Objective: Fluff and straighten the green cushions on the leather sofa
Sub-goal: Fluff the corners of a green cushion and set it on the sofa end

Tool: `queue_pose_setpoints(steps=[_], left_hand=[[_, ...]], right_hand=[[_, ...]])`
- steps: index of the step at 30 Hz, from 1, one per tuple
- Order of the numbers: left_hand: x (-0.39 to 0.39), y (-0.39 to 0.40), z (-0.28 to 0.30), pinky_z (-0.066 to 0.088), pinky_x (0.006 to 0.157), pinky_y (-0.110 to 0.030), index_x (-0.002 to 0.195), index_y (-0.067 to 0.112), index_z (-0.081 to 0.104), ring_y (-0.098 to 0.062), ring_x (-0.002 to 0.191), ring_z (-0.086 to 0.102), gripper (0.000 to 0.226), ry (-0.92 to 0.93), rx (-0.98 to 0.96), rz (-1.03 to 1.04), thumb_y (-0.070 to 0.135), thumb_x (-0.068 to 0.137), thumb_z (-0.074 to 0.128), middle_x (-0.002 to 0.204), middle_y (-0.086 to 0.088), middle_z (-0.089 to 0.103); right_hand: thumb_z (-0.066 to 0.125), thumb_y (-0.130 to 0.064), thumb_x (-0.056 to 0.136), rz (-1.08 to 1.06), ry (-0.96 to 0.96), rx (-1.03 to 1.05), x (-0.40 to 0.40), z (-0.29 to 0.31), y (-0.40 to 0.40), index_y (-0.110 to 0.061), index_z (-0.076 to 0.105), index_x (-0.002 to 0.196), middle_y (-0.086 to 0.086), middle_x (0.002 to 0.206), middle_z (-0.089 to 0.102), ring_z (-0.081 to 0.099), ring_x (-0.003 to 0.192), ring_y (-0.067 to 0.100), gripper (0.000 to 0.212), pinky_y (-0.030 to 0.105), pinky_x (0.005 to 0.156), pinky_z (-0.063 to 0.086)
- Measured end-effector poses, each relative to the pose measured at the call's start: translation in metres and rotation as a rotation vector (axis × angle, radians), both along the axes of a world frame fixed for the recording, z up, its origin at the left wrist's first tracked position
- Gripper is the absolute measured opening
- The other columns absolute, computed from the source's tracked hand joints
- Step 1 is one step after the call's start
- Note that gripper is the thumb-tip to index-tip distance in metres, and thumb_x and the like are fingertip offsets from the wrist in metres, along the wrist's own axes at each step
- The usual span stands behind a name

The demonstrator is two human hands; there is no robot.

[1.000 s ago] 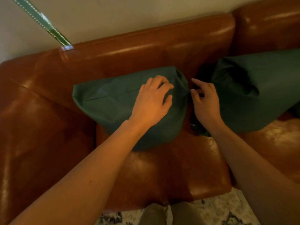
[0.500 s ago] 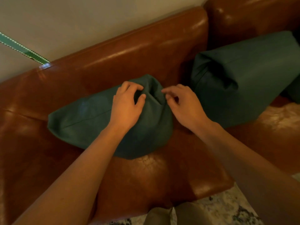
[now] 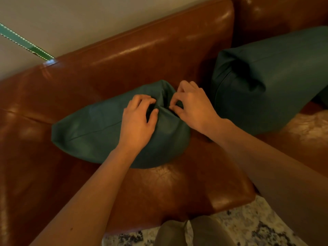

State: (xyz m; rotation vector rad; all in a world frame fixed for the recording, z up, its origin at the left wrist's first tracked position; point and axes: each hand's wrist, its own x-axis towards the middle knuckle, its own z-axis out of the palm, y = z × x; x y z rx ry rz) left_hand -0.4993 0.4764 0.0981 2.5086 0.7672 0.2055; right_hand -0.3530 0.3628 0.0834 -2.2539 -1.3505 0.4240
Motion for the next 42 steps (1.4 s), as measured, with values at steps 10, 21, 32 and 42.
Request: queue_pose_setpoints(steps=[10, 21, 32, 42], left_hand=[[-0.013, 0.004, 0.001, 0.041, 0.097, -0.036, 0.116, 0.014, 0.06, -0.016, 0.114, 0.053, 0.027, -0.021, 0.005, 0.021, 0.03, 0.094, 0.055, 0.12, 0.001, 0.057], [0.033, 0.02, 0.043, 0.038, 0.1, -0.039, 0.113, 0.022, 0.07, -0.021, 0.112, 0.047, 0.033, 0.054, 0.001, -0.21, 0.035, 0.087, 0.056, 0.116, 0.0, 0.057], [0.023, 0.026, 0.041, 0.04, 0.094, -0.037, 0.094, 0.015, 0.065, -0.021, 0.108, 0.051, 0.014, 0.009, 0.028, -0.282, 0.028, 0.089, 0.062, 0.117, 0.0, 0.061], [0.018, 0.021, 0.034, 0.031, 0.093, -0.018, 0.095, 0.012, 0.063, -0.019, 0.107, 0.052, 0.01, -0.085, 0.059, -0.245, 0.021, 0.091, 0.06, 0.114, -0.003, 0.06]], right_hand=[[0.066, -0.023, 0.09, -0.316, 0.309, 0.391, -0.018, -0.011, -0.014, -0.014, 0.064, 0.089, -0.005, 0.099, 0.045, 0.051, 0.085, 0.006, 0.009, 0.023, 0.079, 0.049], [0.062, -0.026, 0.093, -0.409, 0.391, 0.5, -0.038, -0.012, -0.01, -0.018, 0.06, 0.09, -0.009, 0.097, 0.041, 0.051, 0.081, -0.002, 0.009, 0.013, 0.073, 0.043], [0.062, -0.023, 0.093, -0.504, 0.494, 0.483, -0.027, -0.016, -0.014, -0.019, 0.061, 0.086, -0.013, 0.093, 0.042, 0.05, 0.08, 0.001, 0.008, 0.01, 0.073, 0.04], [0.06, -0.02, 0.094, -0.237, 0.421, 0.349, -0.01, 0.002, -0.014, -0.019, 0.07, 0.109, -0.003, 0.1, 0.047, 0.05, 0.086, 0.009, 0.018, 0.017, 0.08, 0.04]])
